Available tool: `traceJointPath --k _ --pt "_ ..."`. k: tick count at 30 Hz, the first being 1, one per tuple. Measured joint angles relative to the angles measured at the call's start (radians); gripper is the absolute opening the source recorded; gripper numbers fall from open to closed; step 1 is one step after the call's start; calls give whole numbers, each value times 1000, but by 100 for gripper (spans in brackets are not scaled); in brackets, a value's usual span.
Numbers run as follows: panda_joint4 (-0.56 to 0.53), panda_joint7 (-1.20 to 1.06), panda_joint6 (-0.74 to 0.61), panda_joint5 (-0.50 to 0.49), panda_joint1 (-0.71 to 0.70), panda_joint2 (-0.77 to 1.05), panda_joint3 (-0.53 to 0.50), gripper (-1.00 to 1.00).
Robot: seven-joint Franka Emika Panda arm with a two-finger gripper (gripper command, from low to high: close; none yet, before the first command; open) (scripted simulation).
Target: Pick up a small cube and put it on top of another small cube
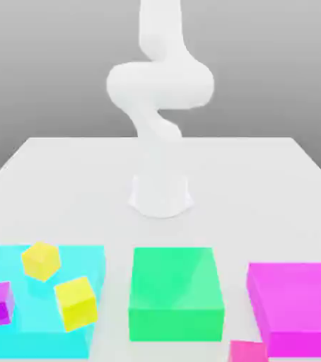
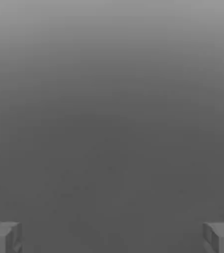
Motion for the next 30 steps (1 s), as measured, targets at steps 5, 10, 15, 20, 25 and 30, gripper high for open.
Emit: traceJointPath --k 5,10,15,20,25,30 --pt "9 -227 39 71 123 182 -84 0" --pt "18 -452 75 147 225 360 -148 0" --pt "27 -677 110 224 285 538 -170 0" --pt "35 -878 152 266 325 709 -159 0" --pt "38 -1039 204 250 336 867 -136 0" --pt "39 -1153 265 165 349 1009 -121 0"
